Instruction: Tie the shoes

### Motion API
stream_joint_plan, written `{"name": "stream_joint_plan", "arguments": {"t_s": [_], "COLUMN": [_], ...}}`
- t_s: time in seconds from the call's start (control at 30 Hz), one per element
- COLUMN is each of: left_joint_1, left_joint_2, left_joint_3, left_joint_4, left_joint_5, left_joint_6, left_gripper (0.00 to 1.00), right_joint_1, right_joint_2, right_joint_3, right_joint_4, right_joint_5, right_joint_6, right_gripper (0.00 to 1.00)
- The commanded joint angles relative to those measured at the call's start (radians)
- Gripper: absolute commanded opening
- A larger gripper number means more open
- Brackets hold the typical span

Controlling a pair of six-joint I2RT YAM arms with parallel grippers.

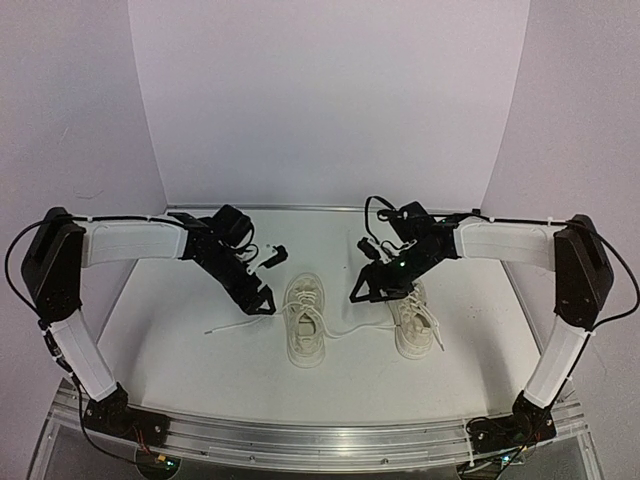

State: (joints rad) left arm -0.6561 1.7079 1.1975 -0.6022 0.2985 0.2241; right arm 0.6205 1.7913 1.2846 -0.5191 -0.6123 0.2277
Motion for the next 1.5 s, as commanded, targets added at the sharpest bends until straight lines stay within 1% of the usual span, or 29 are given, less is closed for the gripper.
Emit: {"name": "stream_joint_plan", "arguments": {"t_s": [0.0, 0.13, 0.27, 0.37, 0.63, 0.8, 0.97, 1.1, 1.2, 1.33, 1.47], "left_joint_1": [0.000, 0.000, 0.000, 0.000, 0.003, 0.004, 0.002, 0.003, 0.003, 0.000, -0.027], "left_joint_2": [0.065, 0.117, 0.159, 0.182, 0.235, 0.258, 0.253, 0.249, 0.208, 0.120, 0.047], "left_joint_3": [0.050, 0.069, 0.066, 0.053, 0.026, 0.040, 0.041, 0.051, 0.046, 0.018, -0.020], "left_joint_4": [0.076, 0.113, 0.154, 0.196, 0.285, 0.289, 0.268, 0.229, 0.217, 0.256, 0.309], "left_joint_5": [0.073, 0.115, 0.123, 0.127, 0.051, 0.045, 0.030, 0.025, 0.052, 0.133, 0.171], "left_joint_6": [0.187, 0.264, 0.287, 0.302, 0.333, 0.335, 0.352, 0.373, 0.365, 0.290, 0.227], "left_gripper": [0.85, 0.74, 0.64, 0.59, 0.46, 0.34, 0.25, 0.11, 0.01, 0.00, 0.00], "right_joint_1": [-0.001, -0.002, -0.002, -0.002, -0.002, -0.002, -0.003, -0.003, -0.004, -0.003, -0.004], "right_joint_2": [-0.004, -0.028, -0.051, -0.061, -0.072, -0.085, -0.094, -0.093, -0.092, -0.083, -0.062], "right_joint_3": [0.032, 0.022, 0.007, 0.006, 0.018, 0.014, 0.010, 0.014, 0.024, 0.045, 0.070], "right_joint_4": [0.062, 0.066, 0.070, 0.070, 0.068, 0.067, 0.068, 0.068, 0.068, 0.071, 0.079], "right_joint_5": [-0.035, -0.031, -0.029, -0.026, -0.029, -0.023, -0.019, -0.017, -0.018, -0.022, -0.038], "right_joint_6": [0.044, 0.071, 0.092, 0.103, 0.124, 0.134, 0.139, 0.140, 0.143, 0.155, 0.176], "right_gripper": [0.64, 0.64, 0.63, 0.63, 0.60, 0.58, 0.57, 0.56, 0.54, 0.52, 0.49]}}
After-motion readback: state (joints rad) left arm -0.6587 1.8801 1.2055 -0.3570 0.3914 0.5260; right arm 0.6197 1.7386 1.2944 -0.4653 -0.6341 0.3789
